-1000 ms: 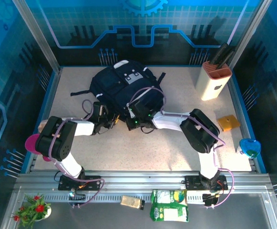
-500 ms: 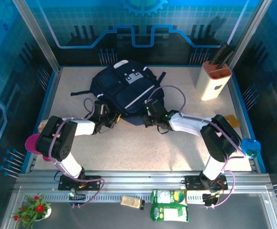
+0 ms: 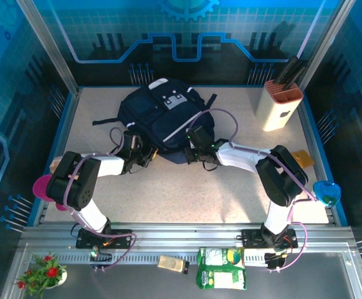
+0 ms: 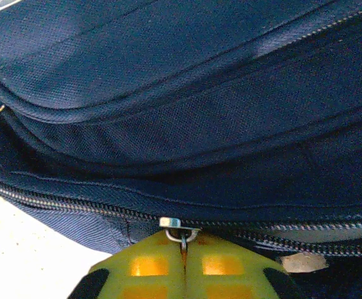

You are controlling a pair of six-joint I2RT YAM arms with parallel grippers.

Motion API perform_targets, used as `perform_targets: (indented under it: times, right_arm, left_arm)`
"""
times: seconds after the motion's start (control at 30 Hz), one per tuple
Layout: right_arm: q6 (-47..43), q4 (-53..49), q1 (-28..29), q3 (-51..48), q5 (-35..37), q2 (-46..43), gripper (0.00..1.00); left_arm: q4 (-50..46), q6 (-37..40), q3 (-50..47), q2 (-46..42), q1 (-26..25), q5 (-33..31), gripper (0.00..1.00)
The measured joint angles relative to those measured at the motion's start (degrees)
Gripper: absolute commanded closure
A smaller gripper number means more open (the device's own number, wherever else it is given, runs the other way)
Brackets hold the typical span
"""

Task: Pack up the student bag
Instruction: Zip the student bag at the top-center of the table.

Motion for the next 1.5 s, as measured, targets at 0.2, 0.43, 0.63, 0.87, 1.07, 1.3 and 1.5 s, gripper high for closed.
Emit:
perform_targets:
  times: [0.2,0.43,0.63,0.87,1.07,1.3,1.5]
  right_arm:
    - [0.1,0.1,-0.8,-2.4,4.3,-2.6,1.00]
    - [0.3,-2.6,-5.5,-3.0,9.0,-4.9,1.00]
    - [-0.6,-3.7,-4.8,-3.0,8.5,-6.4,1.00]
    - [-1.4,-3.2,0.5,-3.4,0.8,-8.7,1.00]
    - [-0.1,-0.9,6.2,-1.6,-6.8,-6.9,1.00]
    - [2.7,2.0,7.7,5.2,-13.5,1.5,1.00]
    - [3.6,2.6,8.3,9.3,-15.8,4.6,1.00]
  left_arm:
    - [-1.5,1.6,1.1,-0.3,-0.1,0.0,0.94]
    - [-5.1,4.9,3.8,-0.5,-0.1,0.7,0.94]
    - [-13.6,12.2,12.3,2.1,0.9,1.3,0.92]
    - [-22.1,21.6,21.7,8.0,4.7,0.1,0.86]
    - [-24.3,26.5,23.4,8.0,7.7,-2.7,0.68]
    - [-30.7,28.4,20.5,0.2,10.8,-4.5,0.43]
    - [-37.8,28.2,17.2,-9.2,10.9,-4.9,0.41]
